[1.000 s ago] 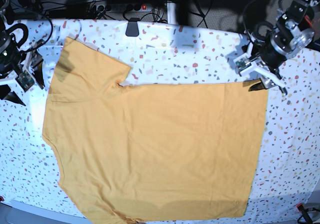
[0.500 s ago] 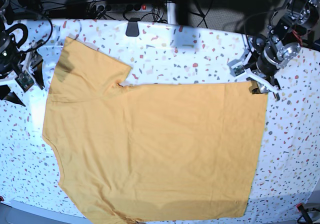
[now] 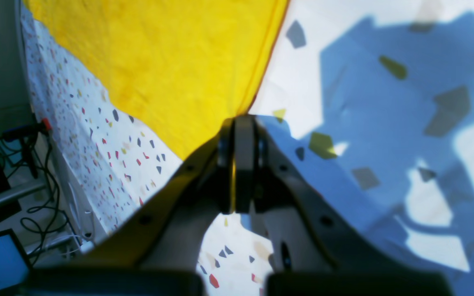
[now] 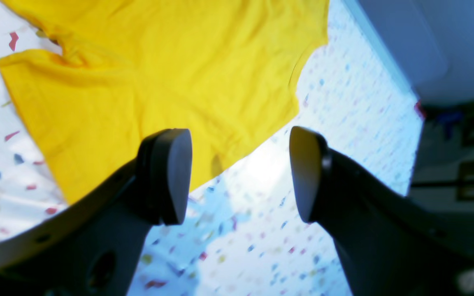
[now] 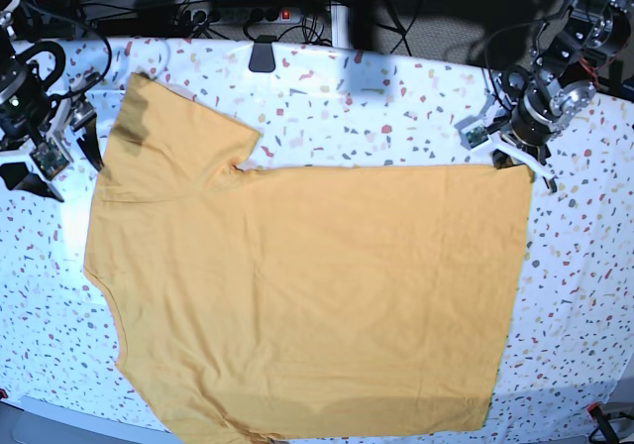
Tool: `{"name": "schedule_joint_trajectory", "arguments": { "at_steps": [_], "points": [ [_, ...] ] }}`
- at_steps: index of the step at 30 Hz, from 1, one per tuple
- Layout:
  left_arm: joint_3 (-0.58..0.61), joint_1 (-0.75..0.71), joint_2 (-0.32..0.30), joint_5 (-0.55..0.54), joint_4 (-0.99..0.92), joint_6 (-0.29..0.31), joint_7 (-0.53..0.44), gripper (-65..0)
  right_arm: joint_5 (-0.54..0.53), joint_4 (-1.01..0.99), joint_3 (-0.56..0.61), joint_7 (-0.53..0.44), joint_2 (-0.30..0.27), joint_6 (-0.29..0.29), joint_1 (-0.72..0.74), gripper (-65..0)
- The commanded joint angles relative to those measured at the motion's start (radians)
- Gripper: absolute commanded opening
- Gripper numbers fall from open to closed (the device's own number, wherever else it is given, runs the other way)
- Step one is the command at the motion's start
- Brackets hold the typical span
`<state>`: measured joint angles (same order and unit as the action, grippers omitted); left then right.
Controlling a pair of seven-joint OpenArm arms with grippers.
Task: Fold the T-shirt properly
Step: 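Move left gripper to the shirt's hem corner, right gripper toward the sleeve, then grasp the shirt shoulder beside the sleeve with the right gripper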
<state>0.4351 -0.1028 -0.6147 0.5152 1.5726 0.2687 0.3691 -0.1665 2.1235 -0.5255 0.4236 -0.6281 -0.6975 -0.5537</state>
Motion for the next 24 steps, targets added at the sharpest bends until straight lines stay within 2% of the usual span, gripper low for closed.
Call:
{"name": "schedule_joint_trajectory", "arguments": {
  "at_steps": [1, 3, 8, 18, 24],
  "points": [
    [-0.006, 0.008, -0.014, 0.001, 0.011, -0.012, -0.004, -65.0, -0.021, 0.014, -0.006, 0.010, -0.009, -0.001, 0.002, -27.7],
    [-0.006, 0.008, -0.014, 0.002, 0.011, -0.012, -0.004, -65.0, -0.052, 0.014, 0.013, 0.066, -0.009, -0.001, 0.000, -27.7],
    [-0.006, 0.008, -0.014, 0.040, 0.011, -0.012, -0.003, -65.0, -0.023, 0.013, 0.101, 0.071, -0.009, -0.001, -0.006, -27.7],
    [-0.006, 0.006, -0.012, 0.061, 0.011, -0.013, 0.004, -65.0, 0.338, -0.043, 0.437, 0.071, -0.009, -0.001, -0.006, -27.7],
    [-0.006, 0.006, -0.012, 0.061, 0.011, -0.013, 0.004, -65.0, 0.532, -0.160, 0.561, 0.062, -0.009, -0.001, -0.005, -27.7]
  ]
}}
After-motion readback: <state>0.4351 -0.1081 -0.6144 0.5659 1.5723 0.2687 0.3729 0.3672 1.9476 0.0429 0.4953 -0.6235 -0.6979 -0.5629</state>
